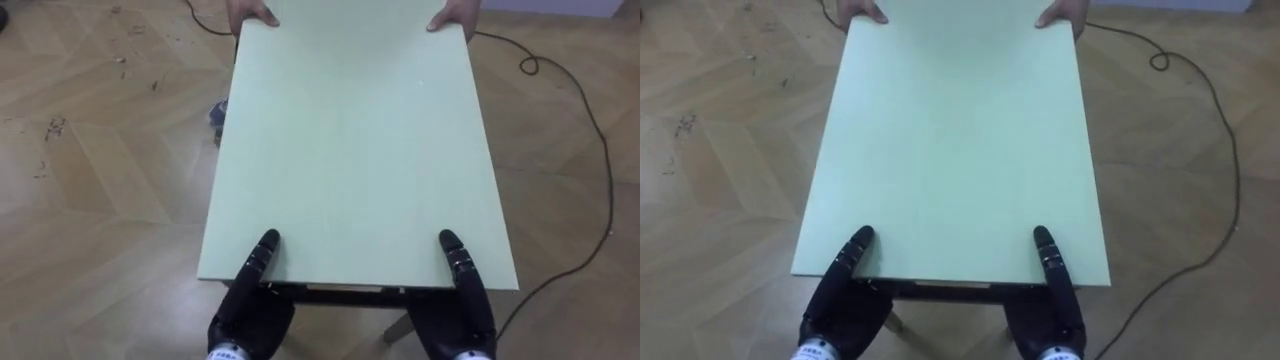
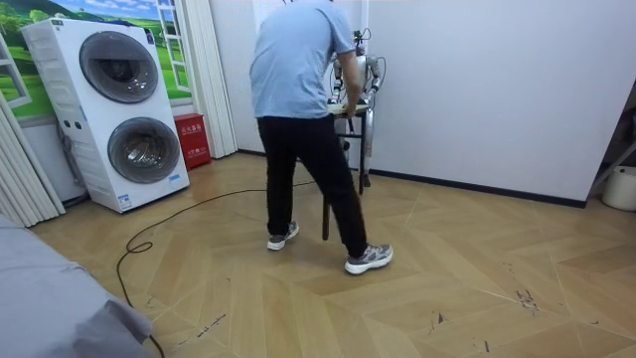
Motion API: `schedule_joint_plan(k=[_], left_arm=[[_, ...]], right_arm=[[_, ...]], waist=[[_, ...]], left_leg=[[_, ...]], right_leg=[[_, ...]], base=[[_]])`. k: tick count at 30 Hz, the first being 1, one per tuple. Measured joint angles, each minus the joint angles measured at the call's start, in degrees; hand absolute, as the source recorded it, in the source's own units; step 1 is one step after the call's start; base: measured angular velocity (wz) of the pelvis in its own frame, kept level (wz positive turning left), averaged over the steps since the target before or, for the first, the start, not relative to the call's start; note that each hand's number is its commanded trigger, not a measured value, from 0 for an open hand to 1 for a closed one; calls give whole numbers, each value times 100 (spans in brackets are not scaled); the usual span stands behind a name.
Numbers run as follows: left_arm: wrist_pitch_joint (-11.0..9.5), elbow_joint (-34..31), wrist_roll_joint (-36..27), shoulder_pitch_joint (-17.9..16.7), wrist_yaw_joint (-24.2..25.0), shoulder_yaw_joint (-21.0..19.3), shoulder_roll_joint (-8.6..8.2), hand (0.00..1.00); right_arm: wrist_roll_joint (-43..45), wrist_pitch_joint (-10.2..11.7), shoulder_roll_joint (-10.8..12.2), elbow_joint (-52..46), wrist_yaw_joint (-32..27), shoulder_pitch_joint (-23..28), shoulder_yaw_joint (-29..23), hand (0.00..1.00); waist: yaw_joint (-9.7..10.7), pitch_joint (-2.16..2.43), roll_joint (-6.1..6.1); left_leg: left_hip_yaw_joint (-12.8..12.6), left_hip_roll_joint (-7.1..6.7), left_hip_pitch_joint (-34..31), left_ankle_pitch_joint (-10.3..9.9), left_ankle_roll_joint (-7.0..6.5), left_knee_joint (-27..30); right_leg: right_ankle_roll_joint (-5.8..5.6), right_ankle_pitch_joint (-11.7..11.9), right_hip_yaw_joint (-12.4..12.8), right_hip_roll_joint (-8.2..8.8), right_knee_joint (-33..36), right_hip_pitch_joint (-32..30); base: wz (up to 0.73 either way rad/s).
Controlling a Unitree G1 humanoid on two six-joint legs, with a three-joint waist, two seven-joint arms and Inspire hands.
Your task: Move table with human
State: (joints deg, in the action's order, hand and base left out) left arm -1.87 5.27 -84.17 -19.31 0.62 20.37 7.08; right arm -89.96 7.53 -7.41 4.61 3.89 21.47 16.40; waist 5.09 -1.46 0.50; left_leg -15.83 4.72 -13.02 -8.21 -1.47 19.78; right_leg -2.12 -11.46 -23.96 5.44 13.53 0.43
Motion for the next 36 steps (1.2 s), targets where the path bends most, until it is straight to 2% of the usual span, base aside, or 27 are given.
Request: schedule_joint_plan(k=[3,7,9,10,12,14,17,19,21,25,26,28,29,30,31,32,33,34,35,36], left_arm=[[35,1,-26,-7,-34,60,-126,100],[29,6,-61,-7,-37,165,-146,100],[0,7,-58,6,-37,164,-130,100],[-1,7,-48,19,-37,165,-132,100],[-24,6,56,133,-37,184,-117,100],[-61,5,108,179,-38,177,-113,100],[-80,-3,119,184,-37,158,-72,100],[-87,-22,90,179,-38,167,-33,100],[-116,-37,51,172,-39,179,35,100],[-145,-37,-24,126,-61,180,65,100],[-147,-37,-61,125,-80,200,71,100],[-181,-40,-65,151,-82,247,58,100],[-186,-43,-53,257,-82,283,57,100],[-189,-74,-52,352,-81,276,28,100],[-200,-74,-55,340,-80,232,-9,100],[-236,-97,-138,251,-65,170,-4,100],[-233,-141,-194,171,-50,109,10,100],[-226,-142,-201,163,-49,107,14,100],[-212,-142,-193,163,-46,106,6,100],[-180,-142,-161,182,-45,87,-25,100]], right_arm=[[37,95,-129,-122,-18,22,-6,100],[34,195,-167,-125,-19,29,-12,100],[30,247,-146,-124,-45,43,33,100],[30,257,-121,-124,-48,57,29,100],[23,352,-64,-126,-44,79,24,100],[10,365,6,-125,-44,80,20,100],[-8,347,46,-125,-52,79,27,100],[-16,322,11,-125,-60,51,27,100],[-25,286,-9,-125,-94,8,57,100],[-24,240,1,-120,-191,-1,76,100],[-15,239,-9,-110,-193,-9,71,100],[6,240,-27,-114,-188,-25,40,100],[5,244,-31,-171,-158,-35,-34,100],[13,206,-45,-243,-156,-110,-121,100],[19,154,-57,-209,-180,-205,-125,100],[32,116,-97,-141,-245,-348,-20,100],[40,108,-96,-141,-263,-406,66,100],[52,107,-94,-141,-273,-408,70,100],[51,108,-87,-134,-275,-414,55,100],[50,106,-77,-134,-275,-415,19,100]], waist=[[18,-10,28],[-49,-16,93],[-54,-16,109],[-53,-15,117],[-35,-15,143],[-34,-14,140],[-80,-10,130],[-189,-7,115],[-316,-28,79],[-455,-43,15],[-509,-46,21],[-565,-21,64],[-547,-13,66],[-493,-30,41],[-498,-37,75],[-550,-31,98],[-536,-37,154],[-514,-32,180],[-419,-38,229],[-252,-51,279]], left_leg=[[194,-118,-87,62,-54,-54],[406,-302,-140,116,-135,-61],[651,-468,-177,152,-192,-60],[740,-507,-200,164,-206,-50],[1171,-711,-362,268,-244,-28],[1414,-848,-383,381,-259,-114],[1645,-1004,-347,604,-251,-287],[1671,-1023,-339,708,-250,-414],[1801,-1045,-342,768,-228,-453],[1999,-1073,-358,851,-191,-437],[2065,-1075,-390,926,-176,-469],[2321,-1094,-381,1287,-65,-881],[2336,-1102,-340,1711,287,-1441],[1694,-996,-482,1627,325,-1348],[1154,-834,-586,1220,69,-892],[229,-445,-607,401,-152,138],[-231,-60,-518,-165,-124,964],[-337,107,-458,-347,-86,1222],[-477,370,-288,-615,-15,1451],[-582,489,-169,-737,37,1330]], right_leg=[[-14,-10,-142,60,13,2],[-71,-136,-375,231,222,6],[-135,-270,-498,355,435,17],[-149,-288,-501,362,449,27],[-176,-359,-400,350,439,37],[-190,-387,-251,327,383,76],[-183,-383,-2,227,115,198],[-175,-379,20,208,79,202],[-135,-355,30,138,-16,309],[-90,-328,64,14,-101,416],[-16,-321,60,-47,-108,416],[206,-206,153,-215,-219,341],[346,-125,327,-344,-431,247],[313,-137,164,-207,-557,181],[324,-122,6,-210,-544,169],[327,-120,-375,-202,-443,194],[327,-121,-801,-219,-368,274],[327,-121,-1008,-236,-334,296],[323,-127,-1314,-246,-212,328],[322,-149,-1518,-217,9,326]], base=[[31],[38],[58],[75],[88],[74],[57],[36],[27],[47],[68],[90],[116],[99],[40],[10],[18],[57],[102],[121]])
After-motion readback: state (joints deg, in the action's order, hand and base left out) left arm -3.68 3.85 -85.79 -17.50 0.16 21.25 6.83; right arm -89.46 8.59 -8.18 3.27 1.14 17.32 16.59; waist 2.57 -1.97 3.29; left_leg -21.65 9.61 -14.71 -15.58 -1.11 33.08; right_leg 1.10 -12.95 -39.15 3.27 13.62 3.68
